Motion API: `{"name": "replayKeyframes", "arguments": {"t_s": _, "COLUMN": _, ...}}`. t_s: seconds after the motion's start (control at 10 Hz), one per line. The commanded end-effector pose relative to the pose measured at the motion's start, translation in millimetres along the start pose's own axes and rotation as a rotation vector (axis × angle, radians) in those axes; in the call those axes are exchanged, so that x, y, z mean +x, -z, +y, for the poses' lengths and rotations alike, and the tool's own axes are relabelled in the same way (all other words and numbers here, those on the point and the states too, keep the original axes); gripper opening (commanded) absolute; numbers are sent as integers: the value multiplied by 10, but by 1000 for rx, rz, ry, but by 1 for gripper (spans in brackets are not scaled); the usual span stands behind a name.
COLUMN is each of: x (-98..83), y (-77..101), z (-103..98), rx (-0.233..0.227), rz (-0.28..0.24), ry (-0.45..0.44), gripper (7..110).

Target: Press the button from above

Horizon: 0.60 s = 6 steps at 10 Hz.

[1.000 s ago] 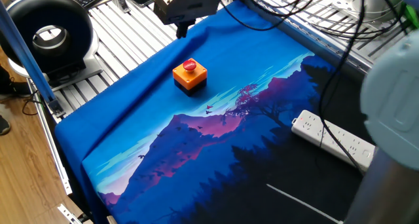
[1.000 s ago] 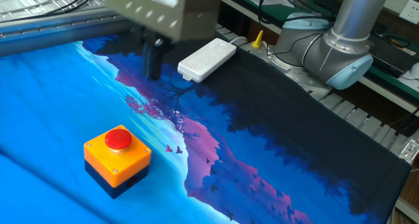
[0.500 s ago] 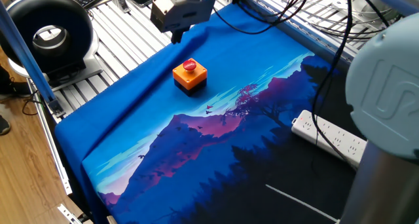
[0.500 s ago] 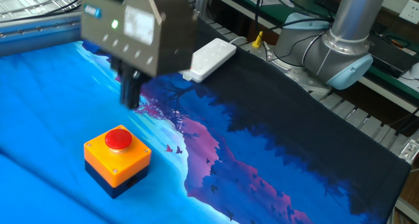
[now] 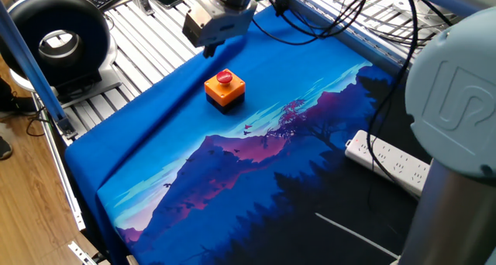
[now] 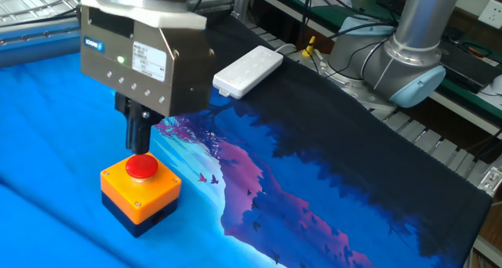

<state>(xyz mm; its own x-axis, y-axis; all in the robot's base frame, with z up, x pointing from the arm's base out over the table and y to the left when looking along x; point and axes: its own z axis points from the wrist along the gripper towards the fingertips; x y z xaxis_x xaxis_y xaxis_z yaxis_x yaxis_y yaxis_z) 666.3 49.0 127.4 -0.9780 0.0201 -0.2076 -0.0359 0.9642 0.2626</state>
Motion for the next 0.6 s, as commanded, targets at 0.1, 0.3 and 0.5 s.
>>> {"name": "replayKeyframes", "arguments": {"t_s": 0.1, "x": 52, "y": -58, "z": -70, "rx": -34, "rz": -32, "ry": 16, "gripper": 7}}
{"name": "replayKeyframes", "arguments": {"t_s": 0.3, "x": 99, "y": -54, "z": -388, "rx": 90, "rz": -17, "ry": 119, "gripper": 7}}
{"name": "replayKeyframes", "arguments": {"t_s": 0.5, "x": 95, "y": -30, "z": -608, "rx": 181, "rz": -9, "ry": 167, "gripper": 7}}
